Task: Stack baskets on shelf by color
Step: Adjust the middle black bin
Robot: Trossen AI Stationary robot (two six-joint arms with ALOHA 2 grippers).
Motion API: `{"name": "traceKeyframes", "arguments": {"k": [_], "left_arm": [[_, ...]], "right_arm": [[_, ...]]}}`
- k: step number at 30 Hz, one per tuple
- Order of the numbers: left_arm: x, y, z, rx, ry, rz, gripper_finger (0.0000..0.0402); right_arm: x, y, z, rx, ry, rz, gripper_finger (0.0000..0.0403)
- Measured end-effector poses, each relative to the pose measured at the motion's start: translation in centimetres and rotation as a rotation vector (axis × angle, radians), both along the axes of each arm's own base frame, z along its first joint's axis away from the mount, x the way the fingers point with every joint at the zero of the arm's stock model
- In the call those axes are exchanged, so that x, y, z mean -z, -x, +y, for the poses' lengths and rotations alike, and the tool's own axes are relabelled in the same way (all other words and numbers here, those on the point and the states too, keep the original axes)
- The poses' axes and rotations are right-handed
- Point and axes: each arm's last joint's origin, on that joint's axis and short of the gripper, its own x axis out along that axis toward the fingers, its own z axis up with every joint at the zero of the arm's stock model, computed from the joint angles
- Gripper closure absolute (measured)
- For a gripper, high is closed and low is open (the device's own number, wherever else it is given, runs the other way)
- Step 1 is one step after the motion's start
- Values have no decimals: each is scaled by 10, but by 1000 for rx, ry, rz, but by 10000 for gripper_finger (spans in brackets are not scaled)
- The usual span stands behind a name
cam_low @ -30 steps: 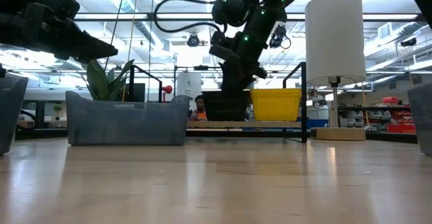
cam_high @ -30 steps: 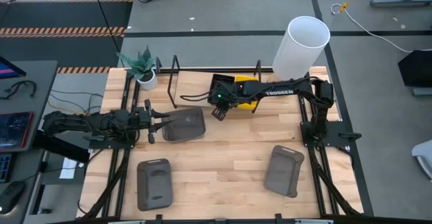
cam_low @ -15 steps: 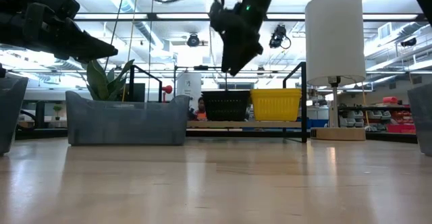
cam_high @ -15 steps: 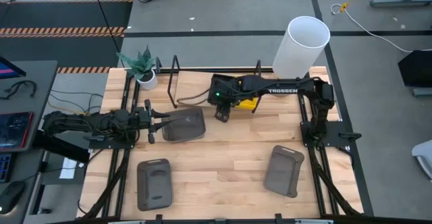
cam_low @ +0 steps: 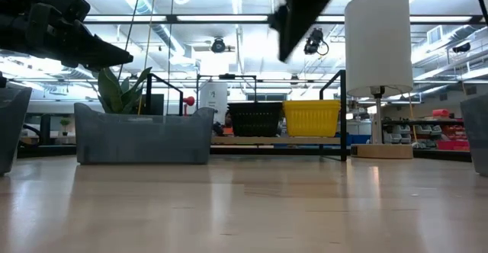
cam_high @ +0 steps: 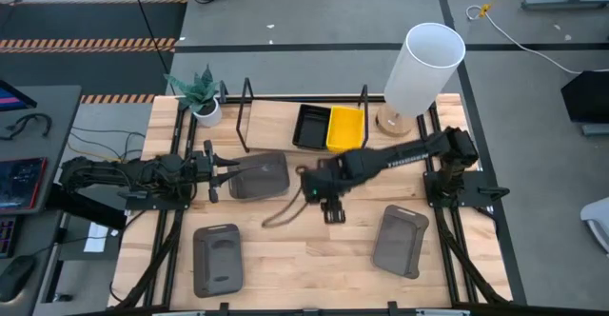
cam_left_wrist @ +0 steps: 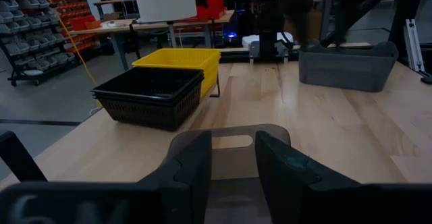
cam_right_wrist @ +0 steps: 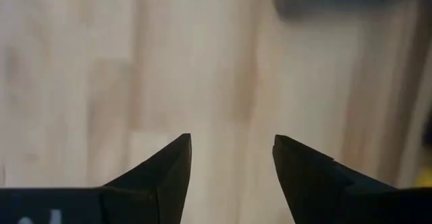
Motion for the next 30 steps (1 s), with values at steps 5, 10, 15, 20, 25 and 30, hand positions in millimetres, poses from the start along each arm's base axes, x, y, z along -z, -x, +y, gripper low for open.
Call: {"name": "traceKeyframes", "arguments": {"k": [5,10,15,20,25,30], "left_arm": [[0,0,0,0,0,0,280],[0,0,0,0,0,0,280],[0,0,0,0,0,1,280],[0,0,0,0,0,0,280],[0,0,0,0,0,0,280],[0,0,0,0,0,0,280]], "right_arm": [[-4,-2,35,-155,39,-119,190],[-3,5,49,-176,65,-96,190],[-18,28,50,-89,155,-32,196],[-53,61,57,0,226,-127,208],[-75,97,68,56,240,-281,218],[-65,124,71,84,197,-357,222]]}}
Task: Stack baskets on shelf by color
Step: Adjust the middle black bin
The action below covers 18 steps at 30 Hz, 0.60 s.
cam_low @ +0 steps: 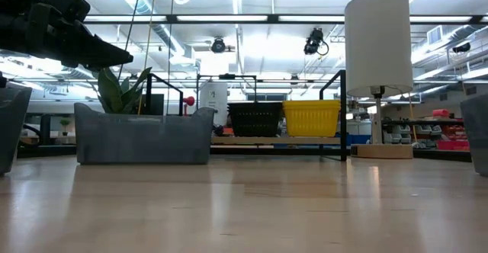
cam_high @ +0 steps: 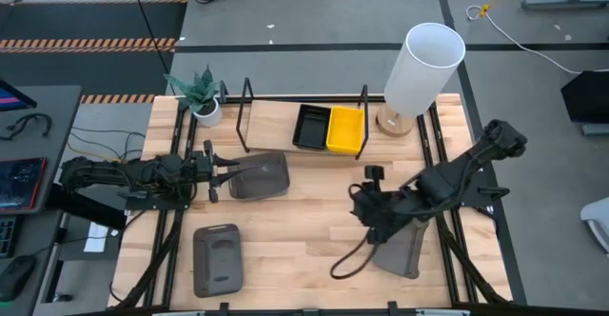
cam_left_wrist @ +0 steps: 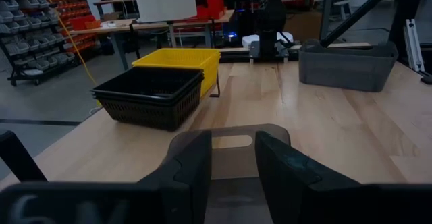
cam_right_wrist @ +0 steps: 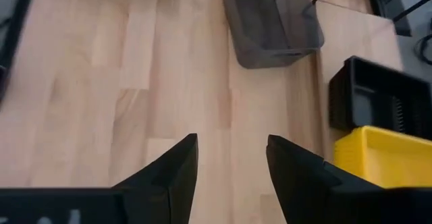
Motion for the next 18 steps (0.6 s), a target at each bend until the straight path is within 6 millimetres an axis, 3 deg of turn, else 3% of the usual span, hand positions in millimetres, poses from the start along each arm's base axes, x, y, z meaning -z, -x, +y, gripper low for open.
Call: {"name": "traceKeyframes", "arguments": {"k": [4,10,14,18], "left_arm": [[0,0,0,-1,5,-1,280],[0,0,0,0,0,0,280],[0,0,0,0,0,0,280],[0,0,0,0,0,0,280]], "right_arm": [[27,12,-4,10,-57,41,223],[82,28,-2,-37,-270,352,225],[95,39,-5,121,-402,510,235],[104,46,-3,241,-430,530,248]]}}
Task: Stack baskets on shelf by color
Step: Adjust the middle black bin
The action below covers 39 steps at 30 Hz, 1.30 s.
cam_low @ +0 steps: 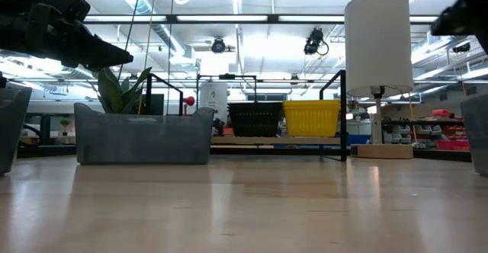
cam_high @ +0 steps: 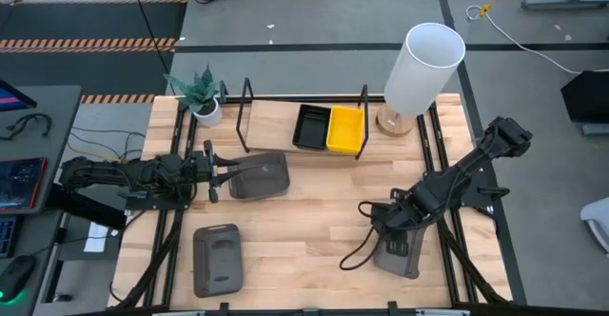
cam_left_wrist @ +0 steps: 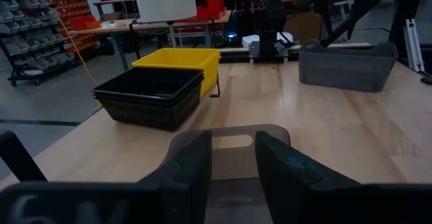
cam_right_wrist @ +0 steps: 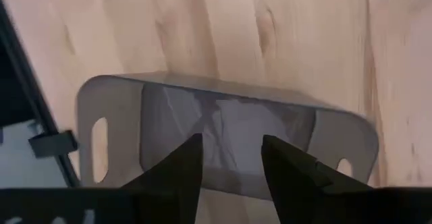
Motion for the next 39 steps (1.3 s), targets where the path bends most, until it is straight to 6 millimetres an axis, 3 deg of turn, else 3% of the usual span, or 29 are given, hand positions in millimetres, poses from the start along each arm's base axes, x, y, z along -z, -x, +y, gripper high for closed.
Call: {"name": "traceKeyframes", "arguments": {"k": [5,9,13,18,21,24,30,35,39], "left_arm": [[0,0,0,0,0,0,280],[0,0,0,0,0,0,280],[0,0,0,1,0,0,280],[0,0,0,1,0,0,280],[0,0,0,0,0,0,280],[0,0,0,0,0,0,280],[0,0,0,1,0,0,280],[0,0,0,0,0,0,280],[0,0,0,0,0,1,280]], "right_arm": [[28,4,5,44,-33,108,261],[58,-4,9,53,19,127,271],[76,-36,10,-3,134,-80,278],[82,-98,-3,-16,292,-469,280],[75,-123,-21,2,296,-501,280],[66,-134,-37,-6,246,-470,280],[34,-130,-48,-34,200,-419,280],[19,-102,-46,-86,201,-227,280],[20,-74,-42,-45,241,-7,280]]}}
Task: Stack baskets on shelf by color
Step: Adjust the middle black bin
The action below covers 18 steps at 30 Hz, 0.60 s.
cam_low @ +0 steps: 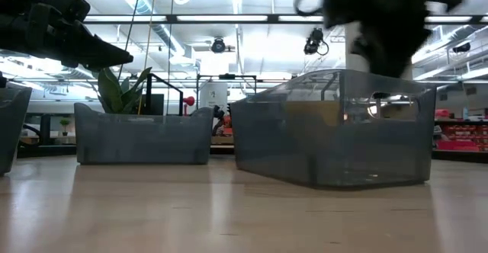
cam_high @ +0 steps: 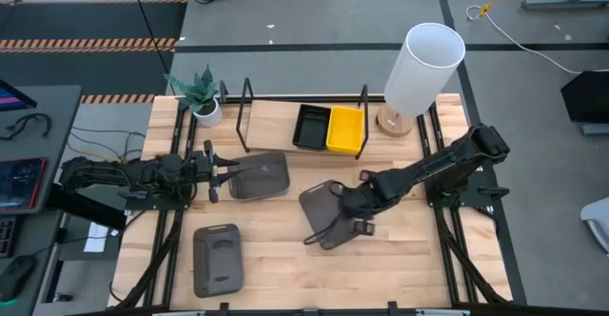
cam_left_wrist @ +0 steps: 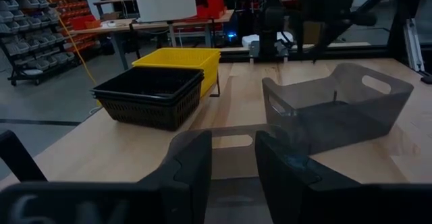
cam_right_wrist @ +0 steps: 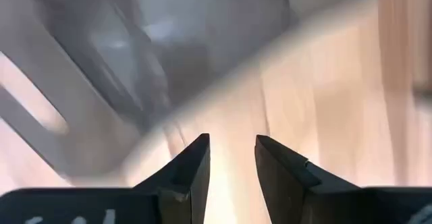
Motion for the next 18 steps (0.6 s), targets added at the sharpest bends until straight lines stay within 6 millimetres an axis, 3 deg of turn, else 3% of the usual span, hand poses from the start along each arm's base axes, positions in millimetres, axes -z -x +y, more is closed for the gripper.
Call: {"name": "traceKeyframes", "arguments": {"k": [5,10,14,18], "left_arm": [[0,0,0,0,0,-1,280],[0,0,0,0,0,-1,280],[0,0,0,0,0,-1,280],[0,0,0,0,0,-1,280]], "right_arm": [[22,17,15,29,-61,76,280],[40,6,35,-43,-184,-163,280],[35,-15,44,-96,-261,-445,282],[23,-19,50,-139,-313,-471,286]]}}
